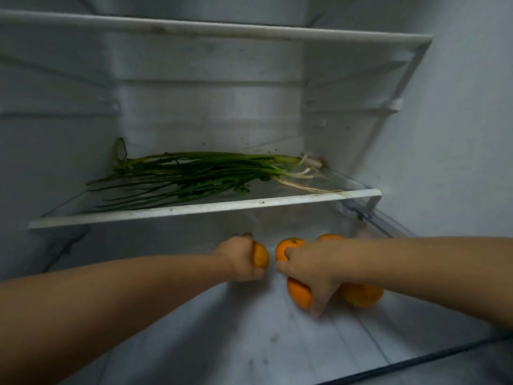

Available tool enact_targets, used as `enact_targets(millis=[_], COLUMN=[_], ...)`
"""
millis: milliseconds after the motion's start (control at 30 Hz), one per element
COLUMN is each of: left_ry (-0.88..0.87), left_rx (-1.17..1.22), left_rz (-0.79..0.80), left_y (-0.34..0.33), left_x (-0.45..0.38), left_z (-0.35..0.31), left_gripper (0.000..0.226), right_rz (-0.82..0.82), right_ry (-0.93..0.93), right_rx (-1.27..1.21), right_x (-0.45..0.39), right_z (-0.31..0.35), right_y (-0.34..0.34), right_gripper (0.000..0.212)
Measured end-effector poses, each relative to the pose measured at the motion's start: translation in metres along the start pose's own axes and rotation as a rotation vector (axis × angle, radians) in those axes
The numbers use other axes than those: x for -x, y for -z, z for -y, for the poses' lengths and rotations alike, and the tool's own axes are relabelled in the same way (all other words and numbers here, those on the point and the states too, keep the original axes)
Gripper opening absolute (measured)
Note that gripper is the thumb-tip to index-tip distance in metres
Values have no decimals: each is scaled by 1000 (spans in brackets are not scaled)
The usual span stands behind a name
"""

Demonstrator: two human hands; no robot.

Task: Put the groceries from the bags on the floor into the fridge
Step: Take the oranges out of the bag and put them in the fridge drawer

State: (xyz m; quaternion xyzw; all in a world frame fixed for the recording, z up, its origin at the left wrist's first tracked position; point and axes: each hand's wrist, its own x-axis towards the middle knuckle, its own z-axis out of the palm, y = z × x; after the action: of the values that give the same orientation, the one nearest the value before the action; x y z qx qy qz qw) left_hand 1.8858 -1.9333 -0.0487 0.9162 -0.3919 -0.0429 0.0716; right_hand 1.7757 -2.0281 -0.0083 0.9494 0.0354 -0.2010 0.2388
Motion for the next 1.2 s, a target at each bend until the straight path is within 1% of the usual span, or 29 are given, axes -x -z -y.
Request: enact_targets(millis=[100, 233, 367, 400, 433, 500, 567, 633, 700, 733, 767, 833, 867, 933, 1000, 1100, 1200], left_ry=[-54, -100, -74, -58, -42, -20, -23, -85, -138, -131, -104, -39, -13, 25, 75, 156, 276], left_rx=[-4, 12, 0, -15, -39, -106, -197, -308, -388, -420, -450, -484, -480, -441, -364, -252, -175], left_rz=[7, 41, 92, 102, 105, 109, 119, 87, 60, 55, 43, -25, -69, -175, -286, -433, -455], left_y=[-4, -4, -2, 0, 3, 15, 32, 57, 82, 93, 103, 119, 123, 125, 115, 82, 44], left_x=[0, 3, 6, 8, 10, 16, 29, 47, 71, 86, 103, 140, 161, 205, 253, 329, 404], left_z=[4, 9, 2, -2, -6, -15, -25, -35, -43, -46, -48, -54, -57, -65, -72, -75, -74], left_gripper=[68, 81, 89, 91, 93, 90, 80, 66, 54, 52, 51, 47, 45, 40, 36, 35, 38], right_rz=[6, 64, 161, 172, 147, 104, 59, 95, 24, -32, -98, -201, -256, -380, -512, -702, -805], right_ry=[-46, -81, -103, -115, -130, -125, -140, -157, -163, -200, -243, -220, -231, -193, -148, -58, 57], right_rx=[-31, -31, -72, -82, -77, -42, 1, 83, 73, 33, -32, -12, -30, -95, -270, -398, -473], right_x=[-3, -4, 1, 5, 11, 25, 27, 36, 60, 79, 99, 136, 142, 167, 194, 232, 257], right_z=[2, 3, 0, -1, -3, -7, -6, -3, 0, 4, 8, 18, 31, 51, 72, 109, 171], right_y=[-2, 3, 11, 16, 24, 35, 37, 38, 46, 55, 62, 67, 62, 59, 52, 40, 26], right_gripper=[74, 77, 75, 73, 72, 67, 59, 49, 46, 48, 49, 48, 47, 43, 37, 32, 28])
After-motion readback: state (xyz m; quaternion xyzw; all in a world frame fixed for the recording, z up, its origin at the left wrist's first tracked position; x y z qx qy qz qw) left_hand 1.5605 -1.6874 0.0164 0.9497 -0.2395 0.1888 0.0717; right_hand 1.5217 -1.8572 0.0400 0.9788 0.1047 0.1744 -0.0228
